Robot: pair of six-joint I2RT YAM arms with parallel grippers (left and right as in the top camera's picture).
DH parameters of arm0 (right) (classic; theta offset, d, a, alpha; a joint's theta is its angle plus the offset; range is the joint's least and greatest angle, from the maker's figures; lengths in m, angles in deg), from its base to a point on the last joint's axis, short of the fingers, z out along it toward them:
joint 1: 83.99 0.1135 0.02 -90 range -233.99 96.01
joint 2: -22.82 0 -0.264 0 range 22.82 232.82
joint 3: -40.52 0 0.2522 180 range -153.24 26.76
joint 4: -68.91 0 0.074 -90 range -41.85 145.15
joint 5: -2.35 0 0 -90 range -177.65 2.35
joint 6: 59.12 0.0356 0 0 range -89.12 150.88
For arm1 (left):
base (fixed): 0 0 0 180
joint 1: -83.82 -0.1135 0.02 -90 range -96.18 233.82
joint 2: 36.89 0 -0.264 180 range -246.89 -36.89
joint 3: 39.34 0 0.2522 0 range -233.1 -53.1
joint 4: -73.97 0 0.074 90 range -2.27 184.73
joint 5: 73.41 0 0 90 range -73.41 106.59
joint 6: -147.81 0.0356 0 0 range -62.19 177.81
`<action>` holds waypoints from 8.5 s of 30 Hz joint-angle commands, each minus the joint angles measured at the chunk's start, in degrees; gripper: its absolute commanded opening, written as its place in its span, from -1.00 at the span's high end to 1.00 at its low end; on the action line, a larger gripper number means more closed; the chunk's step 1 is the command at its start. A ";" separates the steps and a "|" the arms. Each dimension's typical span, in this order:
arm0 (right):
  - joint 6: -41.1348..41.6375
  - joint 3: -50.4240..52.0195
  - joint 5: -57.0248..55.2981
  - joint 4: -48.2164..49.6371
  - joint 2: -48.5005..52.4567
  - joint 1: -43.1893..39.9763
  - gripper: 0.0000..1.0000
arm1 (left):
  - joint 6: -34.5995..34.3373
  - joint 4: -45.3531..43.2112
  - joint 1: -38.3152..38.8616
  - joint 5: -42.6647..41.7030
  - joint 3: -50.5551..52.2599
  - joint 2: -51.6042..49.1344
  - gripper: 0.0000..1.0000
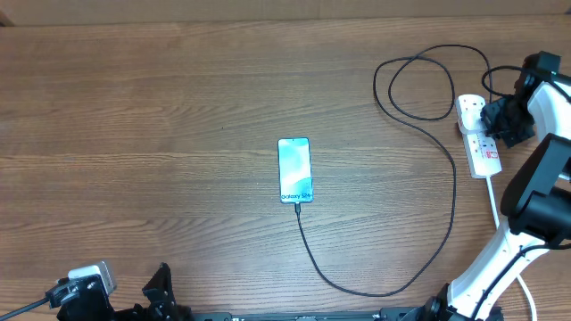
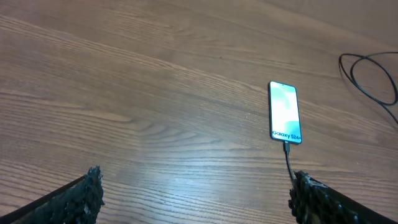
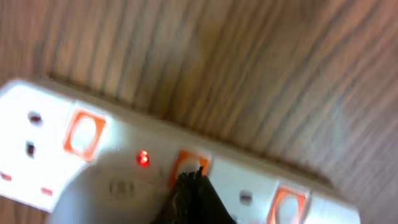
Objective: Plug charger to phone and switch on socket
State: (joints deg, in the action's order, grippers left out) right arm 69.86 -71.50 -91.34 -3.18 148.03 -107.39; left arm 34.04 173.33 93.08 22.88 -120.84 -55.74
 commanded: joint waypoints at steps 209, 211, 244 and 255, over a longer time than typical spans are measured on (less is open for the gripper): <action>-22.34 89.31 4.57 65.42 -124.89 26.29 -1.00 | 2.58 -81.94 -13.75 -14.71 67.47 18.60 -0.99; -22.36 91.14 4.52 66.34 -124.89 26.29 -1.00 | 2.58 -81.94 -13.75 -14.71 67.47 18.60 -0.99; -22.73 97.81 -0.94 53.90 -124.89 26.29 -1.00 | 2.58 -81.94 -13.75 -14.71 67.47 18.60 -0.99; -22.95 97.79 -0.96 53.92 -124.89 26.34 -1.00 | 2.58 -81.94 -13.75 -14.71 67.47 18.60 -0.99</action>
State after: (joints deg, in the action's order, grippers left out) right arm 47.31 25.72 -91.56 50.50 23.47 -81.27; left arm 35.57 91.30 79.59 8.60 -53.57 -37.64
